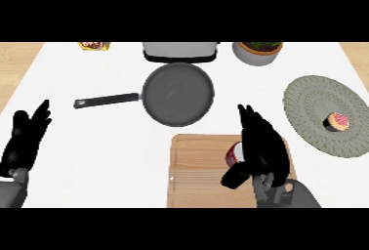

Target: Pick the can from the cutting board and place it in the pan

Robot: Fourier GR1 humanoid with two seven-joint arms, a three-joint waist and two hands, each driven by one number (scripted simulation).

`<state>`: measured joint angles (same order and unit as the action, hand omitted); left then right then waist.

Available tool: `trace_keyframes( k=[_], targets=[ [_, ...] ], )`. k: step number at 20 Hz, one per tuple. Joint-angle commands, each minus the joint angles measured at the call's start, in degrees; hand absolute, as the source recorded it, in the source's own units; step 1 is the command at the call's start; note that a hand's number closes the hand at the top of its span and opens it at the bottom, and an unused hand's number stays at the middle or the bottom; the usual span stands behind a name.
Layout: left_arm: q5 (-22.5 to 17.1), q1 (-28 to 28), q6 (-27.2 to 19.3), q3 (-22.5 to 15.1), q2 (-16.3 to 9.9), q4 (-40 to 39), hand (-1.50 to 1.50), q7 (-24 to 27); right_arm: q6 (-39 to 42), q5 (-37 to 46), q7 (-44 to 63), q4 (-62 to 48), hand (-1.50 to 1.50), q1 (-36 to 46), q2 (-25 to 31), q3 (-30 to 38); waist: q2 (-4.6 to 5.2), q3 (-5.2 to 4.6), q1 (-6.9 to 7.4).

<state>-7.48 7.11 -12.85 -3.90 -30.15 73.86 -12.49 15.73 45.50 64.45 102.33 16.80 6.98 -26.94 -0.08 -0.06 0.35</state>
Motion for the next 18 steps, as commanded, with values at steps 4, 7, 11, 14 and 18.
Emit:
trace_keyframes(
  k=[4, 7, 11, 14, 18],
  targets=[
    [0.1, -0.5, 1.4, 1.4, -0.1, 1.0, 0.00, -1.1, 8.6, 0.9, 9.3, -2.2, -1.50, 1.5, -2.7, 1.8, -0.01, 0.03, -0.22],
    [1.6, 2.2, 0.1, 0.8, 2.1, 0.3, 0.00, -2.0, 3.3, 4.5, 4.8, -7.5, -1.50, -0.9, -5.0, 0.0, 0.13, 0.05, -0.40],
    [2.5, -1.1, 1.9, 2.6, 2.1, -2.6, 0.00, 2.7, 6.9, 4.4, 3.5, -4.0, -1.50, -2.9, -4.4, 2.0, 0.05, 0.04, -0.54],
    [2.4, -1.9, 2.2, 3.3, 0.8, 4.1, 0.00, -3.1, 3.1, 6.7, 0.2, -9.4, -1.50, -2.2, -6.2, 3.4, 0.02, 0.08, -0.05],
    [2.9, 0.3, 4.1, 4.9, 2.1, -0.4, 0.00, -1.0, 6.0, 6.6, 0.4, -6.4, -1.50, -2.7, -6.2, 4.8, 0.04, 0.06, -0.39]
  ],
)
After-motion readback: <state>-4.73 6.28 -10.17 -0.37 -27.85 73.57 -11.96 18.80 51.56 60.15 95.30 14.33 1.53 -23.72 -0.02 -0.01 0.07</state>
